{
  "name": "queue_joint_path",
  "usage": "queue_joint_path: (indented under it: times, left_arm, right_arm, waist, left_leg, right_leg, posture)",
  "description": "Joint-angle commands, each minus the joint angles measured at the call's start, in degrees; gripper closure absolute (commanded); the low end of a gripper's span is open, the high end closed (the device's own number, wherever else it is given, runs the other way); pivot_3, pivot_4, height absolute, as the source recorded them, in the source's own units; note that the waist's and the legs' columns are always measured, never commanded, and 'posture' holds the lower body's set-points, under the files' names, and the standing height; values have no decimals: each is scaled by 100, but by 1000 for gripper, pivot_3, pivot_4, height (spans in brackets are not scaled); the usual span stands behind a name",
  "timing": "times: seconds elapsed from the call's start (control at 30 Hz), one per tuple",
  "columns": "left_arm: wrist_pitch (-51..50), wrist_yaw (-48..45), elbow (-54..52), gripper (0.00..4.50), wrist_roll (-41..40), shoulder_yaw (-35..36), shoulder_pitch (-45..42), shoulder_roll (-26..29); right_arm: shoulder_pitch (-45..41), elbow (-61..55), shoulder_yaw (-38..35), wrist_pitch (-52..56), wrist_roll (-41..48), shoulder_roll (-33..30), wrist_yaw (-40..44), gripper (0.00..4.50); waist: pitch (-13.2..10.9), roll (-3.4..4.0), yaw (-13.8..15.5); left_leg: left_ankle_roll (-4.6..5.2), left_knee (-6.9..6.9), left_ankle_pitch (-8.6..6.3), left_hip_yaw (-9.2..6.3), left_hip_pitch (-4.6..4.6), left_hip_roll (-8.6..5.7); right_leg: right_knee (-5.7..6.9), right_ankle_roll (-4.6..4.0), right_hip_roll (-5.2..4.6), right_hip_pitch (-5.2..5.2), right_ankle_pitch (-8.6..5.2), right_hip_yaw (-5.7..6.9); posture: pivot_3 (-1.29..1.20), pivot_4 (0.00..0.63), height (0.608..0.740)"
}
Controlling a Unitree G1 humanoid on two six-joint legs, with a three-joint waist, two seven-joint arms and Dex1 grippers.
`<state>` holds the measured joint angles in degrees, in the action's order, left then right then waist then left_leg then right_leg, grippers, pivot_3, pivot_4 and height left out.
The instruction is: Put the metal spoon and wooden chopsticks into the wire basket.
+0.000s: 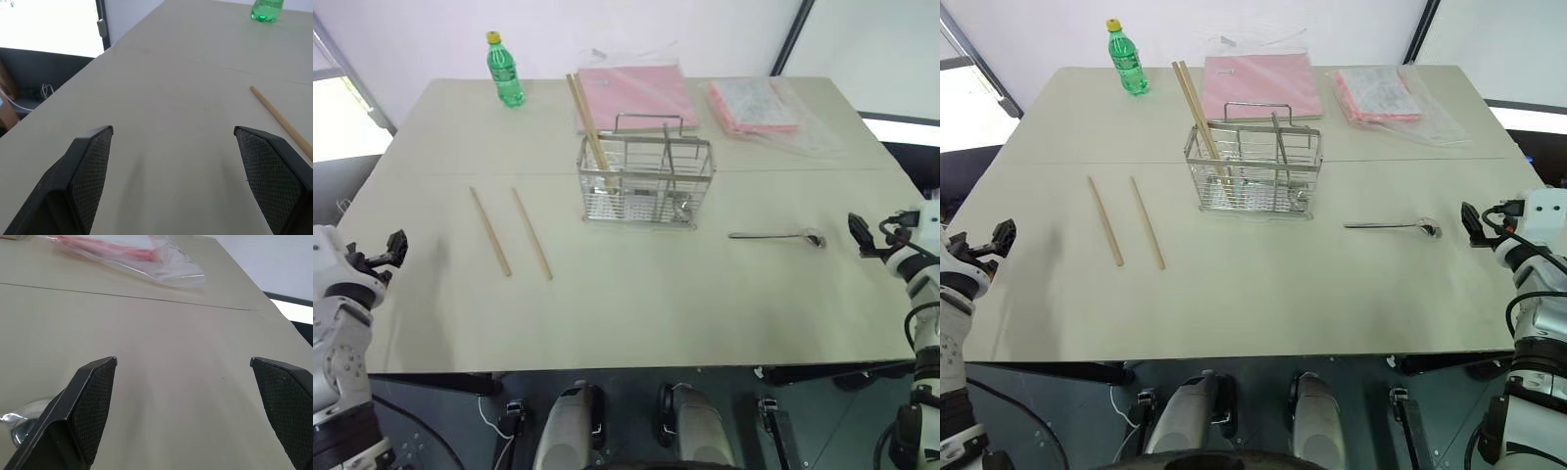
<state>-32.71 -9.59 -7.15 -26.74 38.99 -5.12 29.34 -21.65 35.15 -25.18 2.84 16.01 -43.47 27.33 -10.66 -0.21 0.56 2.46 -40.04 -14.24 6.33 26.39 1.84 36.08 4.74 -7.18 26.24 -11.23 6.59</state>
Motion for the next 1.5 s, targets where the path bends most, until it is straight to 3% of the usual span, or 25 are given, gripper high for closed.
queue_joint_path:
  times: [0.03,0.67,0.97,1.1,1.2,1.3,1.5]
  left_arm:
    - [196,-10,-272,348,32,46,46,66]
    - [138,-81,-297,348,-48,-44,-222,273]
    - [-1502,-1113,-1819,348,-2111,-655,-901,906]
    - [-2074,-2158,-2656,348,-3105,-1129,-723,1575]
    - [-2133,-2813,-3012,348,-3301,-1645,-644,2029]
    - [-2037,-3032,-2981,348,-3298,-2147,-876,2077]
    - [-1852,-3067,-2870,348,-3025,-2782,-1438,1935]
  right_arm:
    - [-99,-69,-60,-101,21,-48,8,0]
    - [-615,222,239,-221,-142,-262,270,0]
    - [-2716,1862,1469,-686,-861,-1035,2421,0]
    - [-3584,2493,2221,-1083,-1421,-1077,3610,0]
    - [-4025,2812,2806,-1645,-1900,-1009,4500,0]
    - [-4449,3175,3358,-2010,-2437,-858,4983,0]
    - [-4991,3735,4278,-2315,-3490,-617,5201,0]
  waist:
    - [0,0,5]
    - [0,0,5]
    - [-2,1,-46]
    - [-3,0,-138]
    - [-12,18,-164]
    - [-14,24,-154]
    - [-15,24,-138]
  left_leg:
    - [0,0,0,0,0,0]
    - [-5,0,4,0,0,0]
    - [-35,1,23,-1,-1,-1]
    - [-41,3,26,-2,1,0]
    - [-45,7,28,0,1,-1]
    - [-52,8,32,0,0,-1]
    - [-57,5,36,-3,1,-2]
  right_leg:
    - [0,0,0,-1,0,0]
    - [1,1,0,0,0,0]
    - [2,15,1,0,9,-2]
    - [2,15,3,2,8,-2]
    - [2,15,4,6,8,-3]
    - [3,14,6,6,8,-4]
    - [3,15,9,4,8,-6]
  posture:
    - [0,150,699]
    - [0,150,699]
    - [0,150,699]
    - [0,150,699]
    - [0,150,699]
    - [0,150,699]
    - [0,150,699]
